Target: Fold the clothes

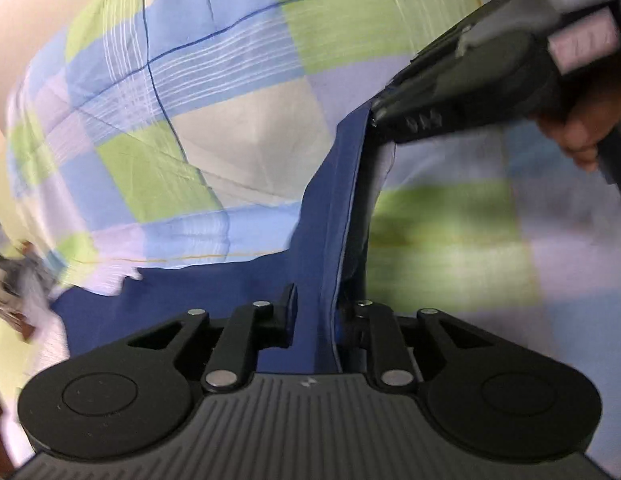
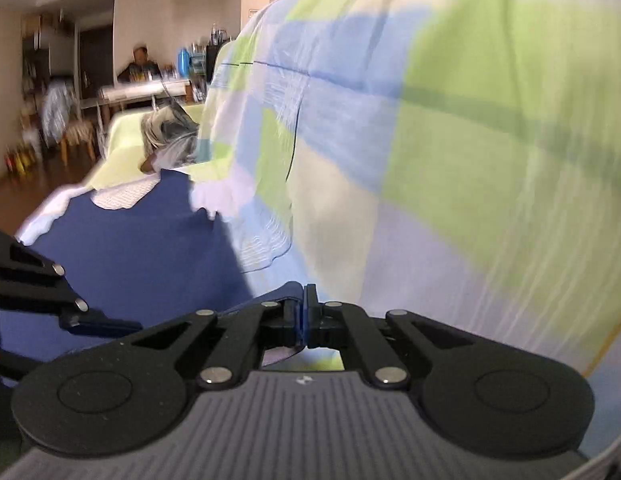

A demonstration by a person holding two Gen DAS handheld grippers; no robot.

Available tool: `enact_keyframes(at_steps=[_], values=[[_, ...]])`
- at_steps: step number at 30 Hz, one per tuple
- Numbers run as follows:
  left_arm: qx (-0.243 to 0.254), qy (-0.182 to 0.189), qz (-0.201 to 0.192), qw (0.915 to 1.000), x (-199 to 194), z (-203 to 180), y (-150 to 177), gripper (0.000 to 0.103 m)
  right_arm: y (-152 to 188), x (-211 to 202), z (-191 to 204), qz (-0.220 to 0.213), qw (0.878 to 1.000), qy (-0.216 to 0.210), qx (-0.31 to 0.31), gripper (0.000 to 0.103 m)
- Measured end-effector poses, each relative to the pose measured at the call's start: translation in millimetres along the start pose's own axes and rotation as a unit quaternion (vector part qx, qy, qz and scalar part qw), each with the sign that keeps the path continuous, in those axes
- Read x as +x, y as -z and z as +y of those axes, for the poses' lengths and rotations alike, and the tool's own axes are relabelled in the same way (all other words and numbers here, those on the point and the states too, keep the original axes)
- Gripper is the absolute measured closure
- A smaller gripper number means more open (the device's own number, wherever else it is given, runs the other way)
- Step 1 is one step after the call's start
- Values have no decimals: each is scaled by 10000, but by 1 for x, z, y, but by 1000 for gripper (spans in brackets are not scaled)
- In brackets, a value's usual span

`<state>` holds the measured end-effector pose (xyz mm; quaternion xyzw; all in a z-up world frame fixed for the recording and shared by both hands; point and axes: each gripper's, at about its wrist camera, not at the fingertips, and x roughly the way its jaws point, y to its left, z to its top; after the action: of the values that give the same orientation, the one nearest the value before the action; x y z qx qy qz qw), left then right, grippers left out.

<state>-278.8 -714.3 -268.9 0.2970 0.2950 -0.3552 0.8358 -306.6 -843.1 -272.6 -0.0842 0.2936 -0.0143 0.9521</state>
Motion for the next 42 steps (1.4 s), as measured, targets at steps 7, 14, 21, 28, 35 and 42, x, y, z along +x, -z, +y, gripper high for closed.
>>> enact_keyframes(at_steps=[7, 14, 21, 28, 35, 42], values=[[408, -177, 1072, 9932, -8, -14, 61, 65, 8, 54, -24, 567, 9888, -528, 1276, 103], [-59, -234, 2169, 9759, -76, -27, 143, 73, 7, 55, -3, 647, 9931, -234, 944, 102], [-522, 165, 2367, 9700, -114, -3, 152, 97, 17, 11, -4, 1487, 9887, 180, 112, 101], [180, 1670, 3224, 9316, -127, -46, 179, 97, 104, 16, 27, 3406, 9250, 269, -1663, 99], [-247, 152, 2144, 9763, -127, -23, 139, 76, 48, -30, 16, 1759, 9830, -513, -124, 73], [-1412, -697, 2787, 9474, -71, -2, 164, 74, 84, 21, 51, 1881, 9696, -1444, 599, 69]])
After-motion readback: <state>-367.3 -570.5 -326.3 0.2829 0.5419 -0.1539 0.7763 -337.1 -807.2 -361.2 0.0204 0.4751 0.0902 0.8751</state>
